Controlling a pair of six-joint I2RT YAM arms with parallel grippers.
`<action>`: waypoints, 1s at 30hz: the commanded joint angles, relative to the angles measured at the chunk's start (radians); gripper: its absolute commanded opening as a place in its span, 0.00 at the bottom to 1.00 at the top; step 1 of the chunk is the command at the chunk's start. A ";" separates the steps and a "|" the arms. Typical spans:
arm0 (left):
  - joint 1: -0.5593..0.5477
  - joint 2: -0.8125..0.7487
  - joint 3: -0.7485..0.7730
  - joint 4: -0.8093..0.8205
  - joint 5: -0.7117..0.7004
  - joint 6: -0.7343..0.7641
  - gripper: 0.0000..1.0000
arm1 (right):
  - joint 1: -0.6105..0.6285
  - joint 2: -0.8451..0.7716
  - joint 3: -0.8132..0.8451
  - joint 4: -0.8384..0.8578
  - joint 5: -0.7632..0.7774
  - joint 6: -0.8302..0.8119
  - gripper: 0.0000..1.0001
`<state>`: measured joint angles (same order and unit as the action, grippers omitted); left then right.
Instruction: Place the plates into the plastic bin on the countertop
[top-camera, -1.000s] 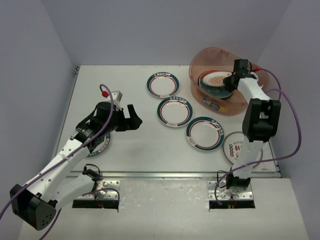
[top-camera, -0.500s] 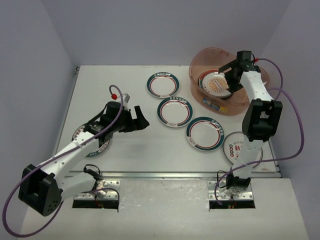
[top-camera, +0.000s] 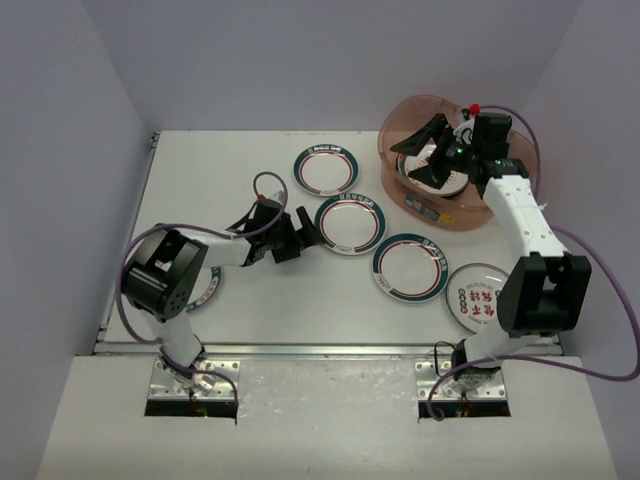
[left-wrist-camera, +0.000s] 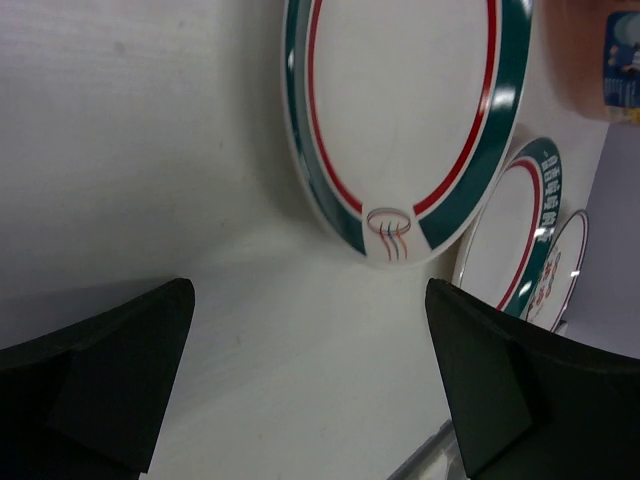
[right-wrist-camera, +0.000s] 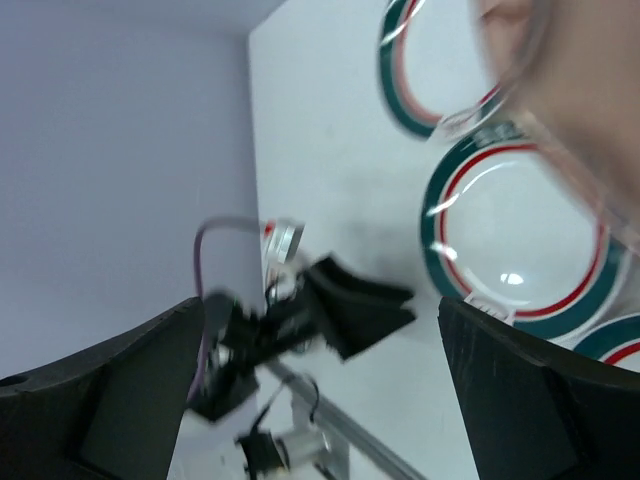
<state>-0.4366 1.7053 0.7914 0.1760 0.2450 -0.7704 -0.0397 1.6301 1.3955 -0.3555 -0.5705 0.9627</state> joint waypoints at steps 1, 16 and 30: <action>0.015 0.122 0.098 0.208 0.064 -0.055 0.98 | 0.087 -0.159 -0.154 0.189 -0.298 -0.097 0.99; 0.069 0.456 0.270 0.244 0.141 -0.127 0.32 | 0.073 -0.377 -0.649 0.585 -0.451 0.033 0.99; 0.084 -0.266 -0.093 0.142 0.131 -0.007 0.00 | 0.103 -0.203 -0.562 0.455 -0.339 -0.213 0.99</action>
<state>-0.3649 1.7283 0.7741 0.3151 0.3342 -0.8207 0.0392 1.3396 0.7499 0.1582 -0.9943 0.9139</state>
